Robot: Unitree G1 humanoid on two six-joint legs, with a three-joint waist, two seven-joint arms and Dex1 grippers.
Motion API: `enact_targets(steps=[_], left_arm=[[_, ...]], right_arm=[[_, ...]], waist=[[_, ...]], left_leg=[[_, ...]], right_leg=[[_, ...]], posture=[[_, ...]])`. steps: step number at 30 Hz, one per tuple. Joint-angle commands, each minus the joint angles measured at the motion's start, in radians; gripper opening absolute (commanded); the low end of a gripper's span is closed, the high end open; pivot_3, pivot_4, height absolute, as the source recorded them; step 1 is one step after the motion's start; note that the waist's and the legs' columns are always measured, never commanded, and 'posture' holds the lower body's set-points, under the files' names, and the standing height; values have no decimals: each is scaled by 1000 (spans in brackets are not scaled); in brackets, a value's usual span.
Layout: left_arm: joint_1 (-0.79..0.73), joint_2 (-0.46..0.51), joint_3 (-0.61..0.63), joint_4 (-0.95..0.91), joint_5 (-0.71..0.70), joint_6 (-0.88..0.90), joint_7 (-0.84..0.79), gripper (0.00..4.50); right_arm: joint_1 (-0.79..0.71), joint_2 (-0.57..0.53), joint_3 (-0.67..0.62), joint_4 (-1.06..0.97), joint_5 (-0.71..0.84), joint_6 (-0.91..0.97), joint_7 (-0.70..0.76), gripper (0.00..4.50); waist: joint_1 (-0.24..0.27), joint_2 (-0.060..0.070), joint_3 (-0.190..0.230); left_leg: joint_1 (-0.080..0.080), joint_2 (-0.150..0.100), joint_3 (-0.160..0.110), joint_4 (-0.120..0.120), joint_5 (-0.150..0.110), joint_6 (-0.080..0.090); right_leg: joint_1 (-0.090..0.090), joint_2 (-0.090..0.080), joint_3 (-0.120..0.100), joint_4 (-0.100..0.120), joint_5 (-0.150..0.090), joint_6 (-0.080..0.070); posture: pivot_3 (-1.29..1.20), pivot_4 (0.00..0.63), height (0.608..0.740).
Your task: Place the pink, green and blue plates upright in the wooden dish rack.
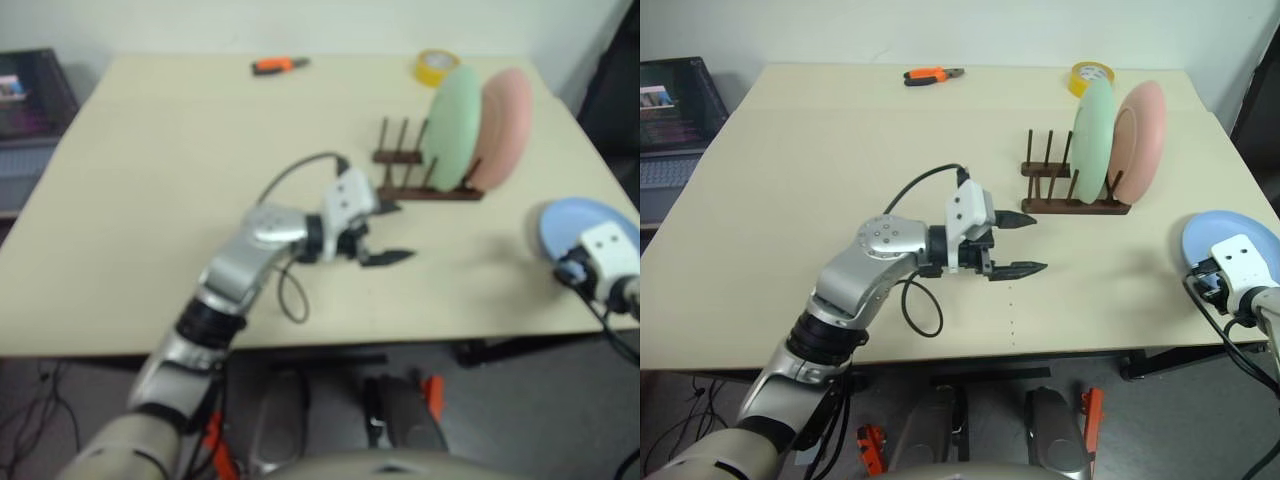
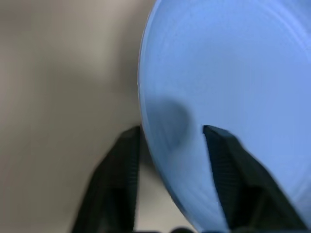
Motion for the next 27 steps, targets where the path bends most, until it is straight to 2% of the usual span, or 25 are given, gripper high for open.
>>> enact_targets(steps=[1, 3, 4, 9, 12, 16, 19, 24, 26, 27], left_arm=[[-10, 1, 30, -18, -1, -15, 3, 3944], [-13, -1, 35, -11, -5, -19, 0, 3944], [-15, -2, 37, -8, -6, -21, -3, 3944], [-33, -1, 61, 24, -14, -43, -26, 3944], [-45, 13, 92, 46, -27, -55, -50, 3944], [-54, 27, 131, 61, -57, -63, -80, 3944], [-58, 36, 162, 73, -73, -66, -94, 3944], [-60, 30, 224, 81, -106, -62, -77, 3944], [-57, 32, 258, 79, -117, -64, -59, 3944], [-49, 41, 292, 77, -119, -62, -34, 3944]], right_arm=[[-6, -8, -19, -5, -8, -10, 10, 763], [-11, -13, -33, -7, -9, -19, 14, 83], [-15, -11, -40, -7, -7, -18, 15, 31], [-59, -17, -143, -110, 68, 68, 53, 31], [-129, -81, -248, -205, 136, 165, 95, 31], [-272, -180, -349, -246, 190, 255, 106, 31], [-483, -218, -339, -239, 235, 229, 78, 31], [-808, -110, -238, -220, 326, 178, 47, 31], [-918, -23, -206, -202, 374, 152, 41, 31], [-991, 68, -204, -173, 426, 145, 30, 31]], waist=[[0, 0, 0], [0, 0, 0], [0, 0, 0], [0, 0, 0], [-4, 2, 0], [-3, 3, 0], [-3, 3, 0], [-10, 2, 0], [-13, 2, 0], [-15, 2, 0]], left_leg=[[0, 0, 1, 0, 0, 0], [0, 0, 2, 0, 0, 0], [0, 0, 3, 0, 0, 0], [0, 0, 6, 0, 0, 0], [1, 1, 6, 0, 0, 0], [1, 1, 8, -1, 0, 0], [1, 2, 9, -1, 0, 0], [1, 2, 9, -2, -1, 0], [1, 2, 10, -2, -1, 1], [1, 3, 9, -2, -1, 1]], right_leg=[[0, 0, 1, 0, 0, 0], [0, 0, 2, 0, 0, 1], [0, 0, 2, 0, 0, 1], [-1, 1, 2, 0, 0, 1], [-1, 2, 4, 1, 1, 2], [-3, 2, 5, 1, 2, 3], [-2, 2, 5, 0, 1, 1], [-2, 2, 6, -1, 1, 0], [-3, 2, 6, 0, 1, 0], [-3, 2, 7, 0, 1, 0]], posture=[[0, 150, 740], [0, 150, 740], [0, 150, 740], [0, 150, 740], [0, 150, 740], [0, 150, 740], [0, 150, 740], [0, 150, 740], [0, 150, 740], [0, 150, 740]])
